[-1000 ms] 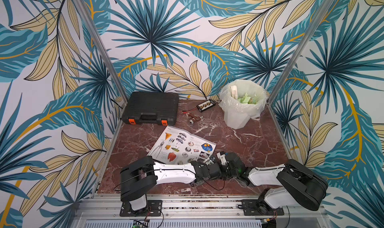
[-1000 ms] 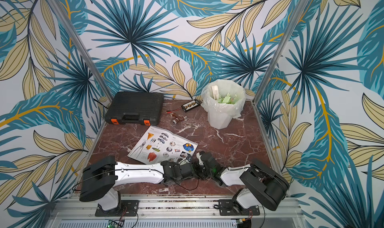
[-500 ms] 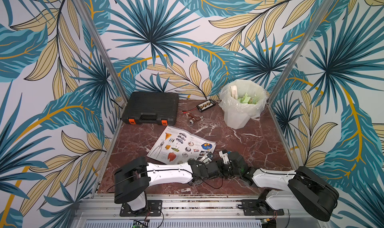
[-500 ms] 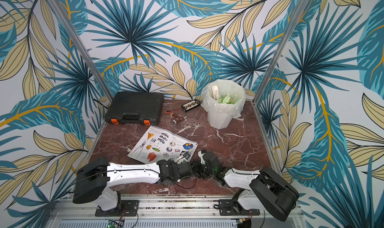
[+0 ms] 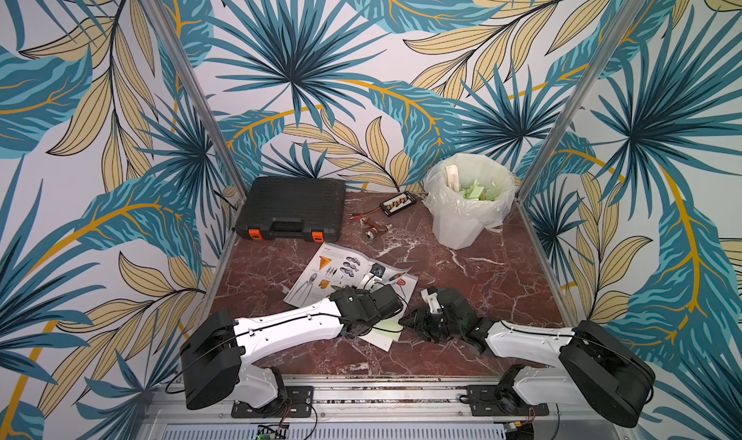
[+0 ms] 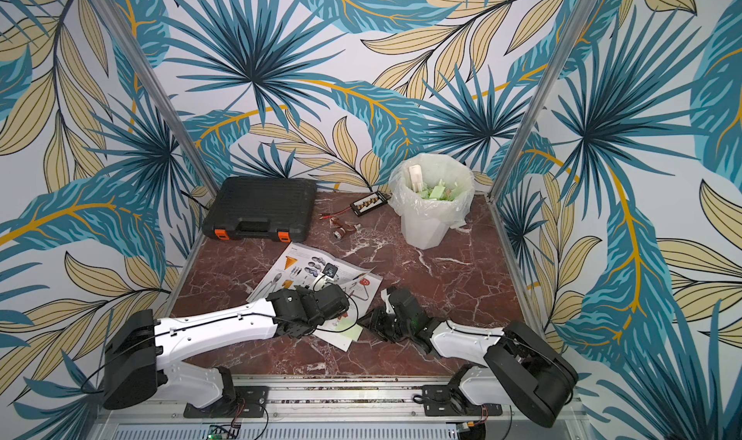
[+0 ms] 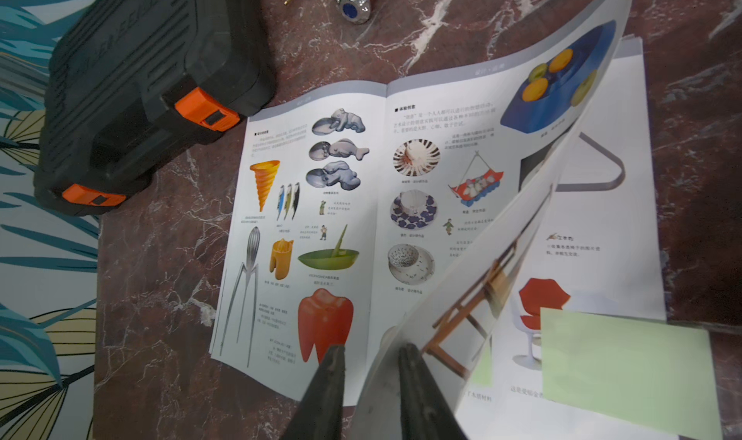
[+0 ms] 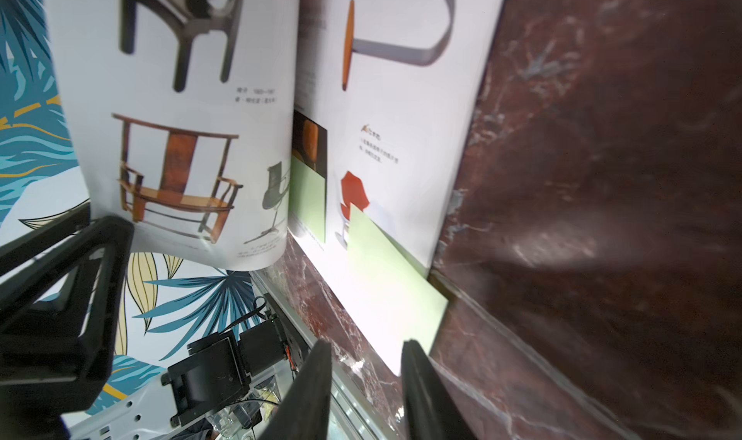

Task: Peel off the used sticky note
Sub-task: Turn the page of the book at the center of the board.

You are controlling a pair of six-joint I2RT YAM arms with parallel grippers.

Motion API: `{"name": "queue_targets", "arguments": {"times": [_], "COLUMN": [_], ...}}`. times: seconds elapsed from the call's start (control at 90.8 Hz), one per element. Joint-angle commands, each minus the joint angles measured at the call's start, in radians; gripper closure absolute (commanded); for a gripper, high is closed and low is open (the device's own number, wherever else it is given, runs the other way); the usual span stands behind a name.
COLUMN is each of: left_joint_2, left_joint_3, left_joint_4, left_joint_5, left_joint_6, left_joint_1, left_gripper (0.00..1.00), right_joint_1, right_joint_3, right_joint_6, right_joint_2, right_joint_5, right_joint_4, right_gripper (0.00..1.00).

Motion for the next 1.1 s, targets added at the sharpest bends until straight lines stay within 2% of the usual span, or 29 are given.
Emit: {"name": "queue_targets", "arguments": {"times": [0.0,0.286,0.551,0.738,0.881,1.091], "left_joint_2": [-0.029,-0.072,-0.213,-0.298,-0.383,-0.446], "left_joint_3": [-0.042,-0.088,-0.166,-0.198,-0.237,-0.321], "left_joint_4": [-0.009,-0.047,-0.072,-0.053,0.014,0.212], "left_joint_5": [-0.015,-0.037,-0.032,0.001,0.056,0.262], "left_joint_6": [-0.025,-0.103,-0.157,-0.154,-0.124,-0.049], "left_joint_1": [0.025,0.094,0.212,0.232,0.232,0.255], "left_gripper": [0.72,0.72,0.72,0.69,0.6,0.4], "right_joint_1": [-0.005,-0.004,-0.005,-0.004,-0.004,-0.003], "right_joint_3": [0.061,0.322,0.534,0.631,0.699,0.722], "right_joint_6": [-0.053,-0.147,-0.213,-0.225,-0.246,-0.252], "right_joint_2": [0.044,0.247,0.451,0.53,0.556,0.555], "right_joint_5": [-0.01,-0.042,-0.064,-0.07,-0.077,-0.079], "right_joint_4": [-0.057,-0.176,-0.276,-0.302,-0.351,-0.364], "right_gripper": [0.67,0.67,0.67,0.67,0.68,0.68]}}
